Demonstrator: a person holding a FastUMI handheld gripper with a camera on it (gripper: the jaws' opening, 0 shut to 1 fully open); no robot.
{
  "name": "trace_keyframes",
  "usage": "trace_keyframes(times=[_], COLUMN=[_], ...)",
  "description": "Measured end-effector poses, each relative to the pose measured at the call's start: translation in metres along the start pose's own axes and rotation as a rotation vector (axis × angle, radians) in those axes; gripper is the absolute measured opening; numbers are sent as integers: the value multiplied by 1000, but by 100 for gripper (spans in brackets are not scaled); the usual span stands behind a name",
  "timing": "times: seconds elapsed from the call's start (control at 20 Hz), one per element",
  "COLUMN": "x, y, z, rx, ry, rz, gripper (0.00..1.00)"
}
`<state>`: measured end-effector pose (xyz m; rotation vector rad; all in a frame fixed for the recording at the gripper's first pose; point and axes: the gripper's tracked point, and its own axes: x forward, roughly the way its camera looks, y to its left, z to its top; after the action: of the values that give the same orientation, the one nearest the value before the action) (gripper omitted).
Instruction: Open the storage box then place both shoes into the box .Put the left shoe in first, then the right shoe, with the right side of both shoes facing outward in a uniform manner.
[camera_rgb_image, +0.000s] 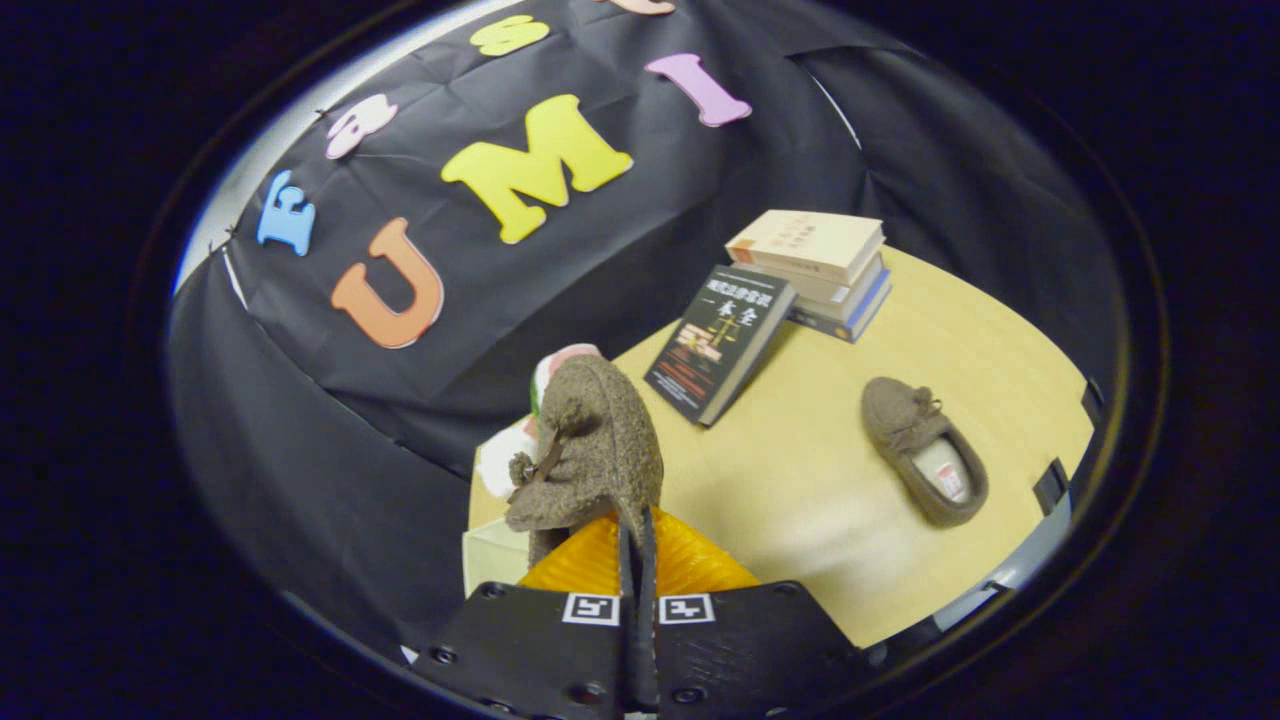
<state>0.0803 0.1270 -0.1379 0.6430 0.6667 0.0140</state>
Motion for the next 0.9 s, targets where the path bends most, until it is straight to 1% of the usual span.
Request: trace_keyframes(times=[0.2,0.4,0.6,0.75,0.9], x=[11,38,67,86,106], y=[68,102,115,110,102], z=[-37,-89,-145,-183,-210], rx=[-31,-60,-107,-126,-138], ry=[20,82,143,192,232], rz=[57,61,45,17,-13], gripper=[0,0,0,0,0])
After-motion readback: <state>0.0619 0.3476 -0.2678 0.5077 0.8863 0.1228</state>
